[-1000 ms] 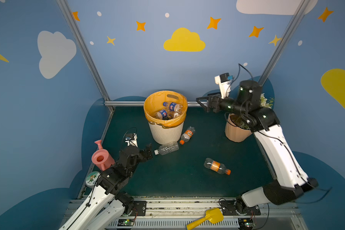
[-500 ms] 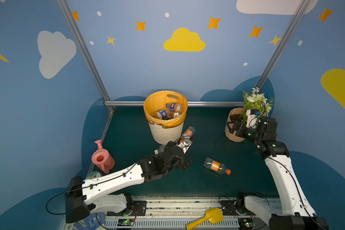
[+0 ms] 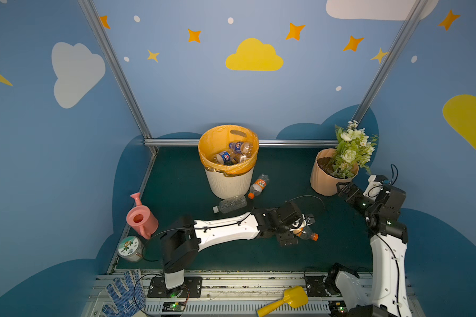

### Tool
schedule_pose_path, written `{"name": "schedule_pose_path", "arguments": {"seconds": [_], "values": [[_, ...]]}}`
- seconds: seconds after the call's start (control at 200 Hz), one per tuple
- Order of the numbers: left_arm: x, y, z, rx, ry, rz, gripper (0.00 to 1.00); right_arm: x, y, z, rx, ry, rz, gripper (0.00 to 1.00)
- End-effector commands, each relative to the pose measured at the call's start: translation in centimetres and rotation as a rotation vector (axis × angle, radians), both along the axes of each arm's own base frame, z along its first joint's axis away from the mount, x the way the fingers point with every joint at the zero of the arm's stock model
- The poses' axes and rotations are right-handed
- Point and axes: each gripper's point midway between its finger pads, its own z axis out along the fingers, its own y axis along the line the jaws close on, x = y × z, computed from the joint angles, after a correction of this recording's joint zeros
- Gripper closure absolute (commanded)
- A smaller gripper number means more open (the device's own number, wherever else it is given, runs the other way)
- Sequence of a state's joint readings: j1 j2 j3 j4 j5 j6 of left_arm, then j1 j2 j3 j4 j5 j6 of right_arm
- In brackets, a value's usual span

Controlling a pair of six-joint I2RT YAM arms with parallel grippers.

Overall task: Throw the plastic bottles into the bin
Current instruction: 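Close the left gripper around the orange-cap orange-label bottle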

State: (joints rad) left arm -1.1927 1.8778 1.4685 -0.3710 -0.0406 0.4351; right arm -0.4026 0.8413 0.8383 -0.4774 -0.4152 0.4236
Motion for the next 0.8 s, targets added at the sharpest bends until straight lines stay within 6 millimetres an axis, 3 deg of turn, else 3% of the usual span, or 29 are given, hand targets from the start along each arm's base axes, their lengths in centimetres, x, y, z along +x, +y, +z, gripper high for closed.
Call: {"name": "schedule_pose_path", "arguments": {"seconds": [0.0, 0.395, 0.796], "values": [[-0.8, -1.0, -2.6, 0.067, 0.021, -0.076, 0.00, -0.6, 0.4, 0.2, 0.040, -0.019, 0.018, 0.04], [-0.7, -2.7, -7.8, 0.142, 0.055, -0.115, 0.03, -1.2, -0.2, 0.0, 0.036, -0.011, 0.006, 0.05], [-0.5, -4.1, -9.5, 0.132, 0.090, -0.101, 0.14, -0.9, 0.1, 0.0, 0.052, -0.017, 0.026, 0.05]]}}
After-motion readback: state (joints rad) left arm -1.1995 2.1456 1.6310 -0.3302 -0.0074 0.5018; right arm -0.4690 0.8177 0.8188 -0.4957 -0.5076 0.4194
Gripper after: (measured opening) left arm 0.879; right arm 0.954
